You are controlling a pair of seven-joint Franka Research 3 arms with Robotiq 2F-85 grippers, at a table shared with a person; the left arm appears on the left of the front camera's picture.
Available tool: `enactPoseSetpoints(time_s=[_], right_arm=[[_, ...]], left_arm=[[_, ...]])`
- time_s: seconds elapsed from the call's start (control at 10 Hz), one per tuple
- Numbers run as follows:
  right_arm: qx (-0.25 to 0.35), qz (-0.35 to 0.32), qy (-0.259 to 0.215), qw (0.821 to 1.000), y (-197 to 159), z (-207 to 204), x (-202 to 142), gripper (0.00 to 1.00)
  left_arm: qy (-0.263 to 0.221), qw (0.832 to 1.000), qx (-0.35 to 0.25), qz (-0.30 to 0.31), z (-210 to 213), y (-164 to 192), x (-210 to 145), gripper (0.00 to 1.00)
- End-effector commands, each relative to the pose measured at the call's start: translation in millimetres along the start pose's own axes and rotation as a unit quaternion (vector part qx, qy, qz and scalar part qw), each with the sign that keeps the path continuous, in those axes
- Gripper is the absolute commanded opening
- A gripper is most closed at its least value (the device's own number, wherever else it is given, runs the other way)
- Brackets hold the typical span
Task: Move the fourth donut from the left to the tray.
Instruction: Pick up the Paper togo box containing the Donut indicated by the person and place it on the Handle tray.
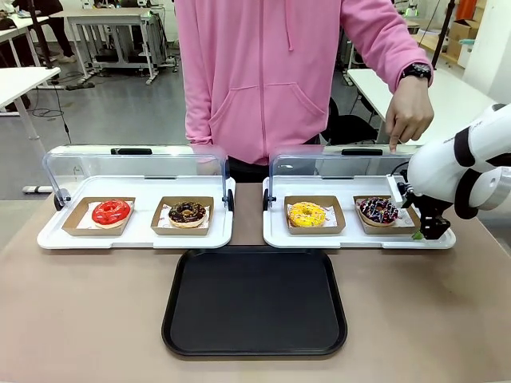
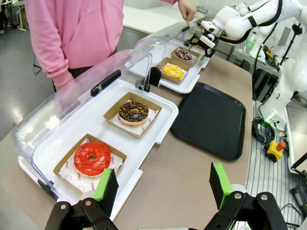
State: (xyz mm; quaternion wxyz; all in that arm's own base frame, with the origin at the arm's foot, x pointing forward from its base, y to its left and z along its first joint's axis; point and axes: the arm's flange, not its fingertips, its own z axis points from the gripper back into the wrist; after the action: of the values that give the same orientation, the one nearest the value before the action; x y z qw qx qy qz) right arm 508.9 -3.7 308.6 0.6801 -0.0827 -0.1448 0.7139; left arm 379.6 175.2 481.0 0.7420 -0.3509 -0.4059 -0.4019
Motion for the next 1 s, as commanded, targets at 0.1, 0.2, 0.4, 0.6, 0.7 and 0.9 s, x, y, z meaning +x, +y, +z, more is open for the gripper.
enactPoseSetpoints(time_s=[0.1,0.2,0.4,0.6,0.7,0.9], right_arm=[[0.007,-0.006,0.009,1.000,-7.0,1.1,-2.4,0.00],[0.012,-0.008,0.008,1.000,-7.5,0.3,-3.3,0.35],[0.024,-0.007,0.006,1.000,-8.1,-0.6,-2.9,0.00],[0.032,-0.001,-0.001,0.999,-7.4,-0.3,-1.5,0.00],[0.036,0.005,0.005,0.999,-7.2,0.1,-0.5,0.00],[0.042,0.010,0.005,0.999,-6.8,-0.8,0.3,0.00]], left_arm=[[-0.002,1.000,-0.005,-0.011,2.0,0.0,0.7,1.00],[-0.002,1.000,-0.005,-0.011,2.0,0.0,0.7,1.00],[-0.002,1.000,-0.005,-0.011,2.0,0.0,0.7,1.00],[-0.002,1.000,-0.005,-0.011,2.0,0.0,0.7,1.00],[-0.002,1.000,-0.005,-0.011,2.0,0.0,0.7,1.00],[-0.002,1.000,-0.005,-0.011,2.0,0.0,0.7,1.00]])
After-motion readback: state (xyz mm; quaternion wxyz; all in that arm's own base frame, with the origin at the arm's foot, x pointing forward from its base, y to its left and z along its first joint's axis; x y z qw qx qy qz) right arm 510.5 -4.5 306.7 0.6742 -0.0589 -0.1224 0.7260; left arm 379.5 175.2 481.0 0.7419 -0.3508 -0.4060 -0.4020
